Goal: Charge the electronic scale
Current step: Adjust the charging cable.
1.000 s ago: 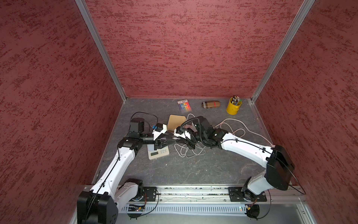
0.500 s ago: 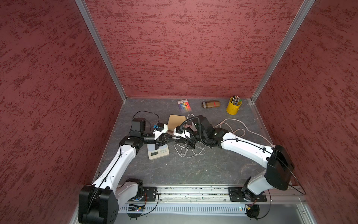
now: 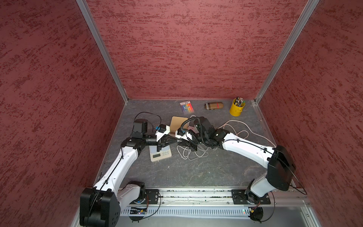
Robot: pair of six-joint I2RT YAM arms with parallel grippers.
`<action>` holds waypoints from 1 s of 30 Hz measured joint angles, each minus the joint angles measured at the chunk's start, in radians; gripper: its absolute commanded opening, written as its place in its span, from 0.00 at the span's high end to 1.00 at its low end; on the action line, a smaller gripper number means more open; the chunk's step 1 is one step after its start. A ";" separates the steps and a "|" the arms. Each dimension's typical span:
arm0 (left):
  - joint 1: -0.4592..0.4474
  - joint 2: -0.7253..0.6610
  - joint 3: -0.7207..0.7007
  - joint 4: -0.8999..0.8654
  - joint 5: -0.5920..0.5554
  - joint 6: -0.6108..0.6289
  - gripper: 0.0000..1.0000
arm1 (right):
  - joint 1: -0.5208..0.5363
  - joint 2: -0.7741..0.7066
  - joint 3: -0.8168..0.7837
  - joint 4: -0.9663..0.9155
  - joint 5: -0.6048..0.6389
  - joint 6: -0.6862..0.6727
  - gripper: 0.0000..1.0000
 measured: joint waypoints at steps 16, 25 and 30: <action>0.034 0.023 0.026 -0.026 0.014 -0.084 1.00 | 0.000 -0.082 -0.038 0.112 0.110 -0.003 0.76; 0.053 0.050 0.037 -0.017 -0.019 -0.256 1.00 | 0.031 -0.110 -0.049 0.169 0.196 -0.039 0.77; 0.055 0.052 0.060 0.002 -0.081 -0.413 1.00 | 0.071 -0.110 -0.073 0.208 0.294 -0.067 0.76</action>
